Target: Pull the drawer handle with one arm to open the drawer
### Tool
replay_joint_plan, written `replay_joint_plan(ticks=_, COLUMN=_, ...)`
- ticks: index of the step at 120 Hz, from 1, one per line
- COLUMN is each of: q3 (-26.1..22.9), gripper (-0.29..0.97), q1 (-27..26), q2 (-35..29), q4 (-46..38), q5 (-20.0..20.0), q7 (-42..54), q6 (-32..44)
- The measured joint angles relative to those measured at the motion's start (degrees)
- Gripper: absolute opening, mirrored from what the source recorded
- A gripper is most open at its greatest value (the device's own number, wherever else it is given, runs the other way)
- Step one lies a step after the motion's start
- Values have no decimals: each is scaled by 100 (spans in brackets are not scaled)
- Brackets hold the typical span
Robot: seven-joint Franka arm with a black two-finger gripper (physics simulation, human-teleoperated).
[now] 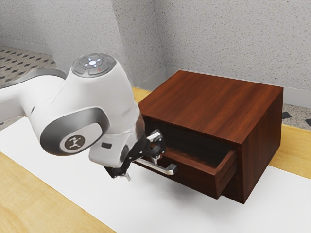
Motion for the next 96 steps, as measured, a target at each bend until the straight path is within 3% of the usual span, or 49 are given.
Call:
replay_joint_plan(ticks=20, q3=-418, gripper=28, q1=206, q2=-550, q4=-341, q5=-2, q7=-33, q6=162)
replay_joint_plan(ticks=30, q3=-1130, gripper=43, q1=806, q2=-1029, q4=-326, q5=-24, q7=-45, q6=213)
replay_joint_plan(ticks=46, q3=-1323, gripper=56, q1=990, q2=-1159, q4=-79, q5=-64, q7=-67, q6=248)
replay_joint_plan(ticks=61, q3=-1082, gripper=62, q1=1097, q2=-217, q4=1278, q5=-111, q7=-479, q6=-167)
replay_joint_plan(ticks=68, q3=-729, gripper=64, q1=1187, q2=-62, q4=1892, q5=-102, q7=-786, q6=-526)
replay_joint_plan(ticks=83, q3=-357, gripper=66, q1=3227, q2=4, q4=3771, q5=-107, q7=-1369, q6=-1794)
replay_joint_plan(ticks=96, q3=-535, gripper=67, q1=3315, q2=918, q4=4504, q5=-442, q7=-1782, q6=-2507)
